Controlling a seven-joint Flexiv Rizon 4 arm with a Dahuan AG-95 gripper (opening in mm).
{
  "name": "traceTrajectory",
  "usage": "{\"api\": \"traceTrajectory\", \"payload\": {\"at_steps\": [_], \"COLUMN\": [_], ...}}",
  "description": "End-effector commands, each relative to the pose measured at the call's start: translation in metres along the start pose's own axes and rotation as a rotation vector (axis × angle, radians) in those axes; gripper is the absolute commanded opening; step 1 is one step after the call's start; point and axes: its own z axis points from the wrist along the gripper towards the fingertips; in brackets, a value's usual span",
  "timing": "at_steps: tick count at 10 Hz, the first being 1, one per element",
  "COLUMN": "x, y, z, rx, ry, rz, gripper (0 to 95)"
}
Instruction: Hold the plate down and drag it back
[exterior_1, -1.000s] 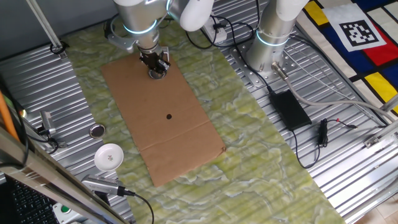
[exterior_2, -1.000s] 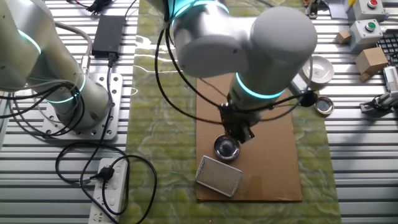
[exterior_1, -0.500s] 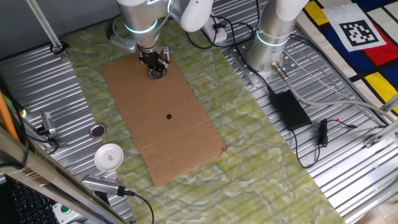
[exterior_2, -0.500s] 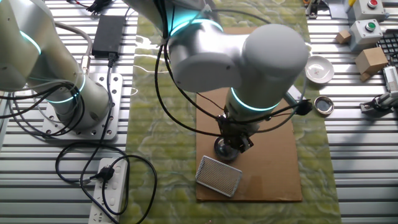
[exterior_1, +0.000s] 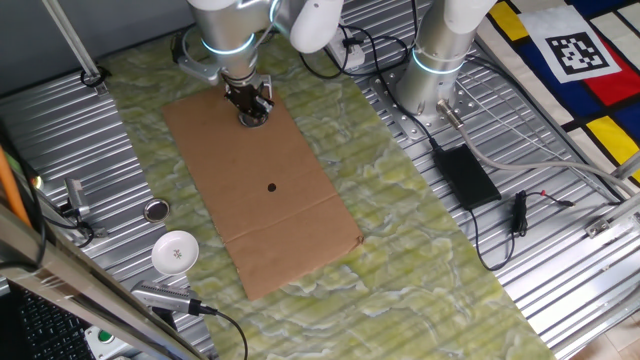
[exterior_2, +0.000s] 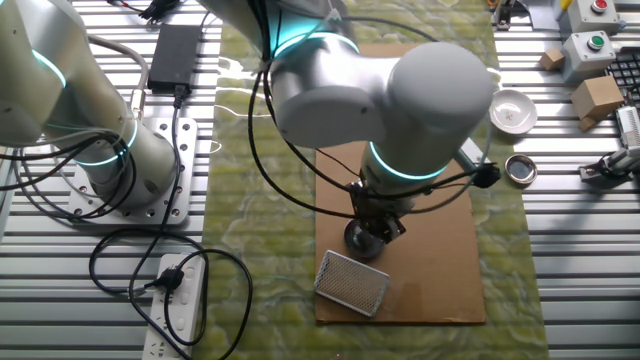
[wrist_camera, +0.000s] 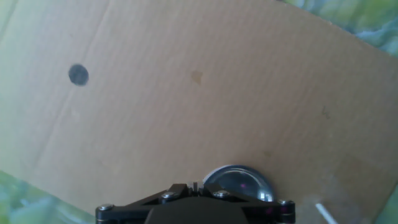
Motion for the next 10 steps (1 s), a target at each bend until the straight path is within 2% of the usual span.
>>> {"api": "traceTrajectory", "payload": {"at_steps": [1, 6, 10], "x": [-0.003, -0.011, -0.017], "y": [0.003, 0.017, 0.03], "z": [0.002, 0.005, -0.002], "rx": [0.0, -0.016, -0.041], "ry": [-0.006, -0.023, -0.036], "rz": [0.012, 0.078, 0.125], "gripper": [0.0, 0.0, 0.0]}}
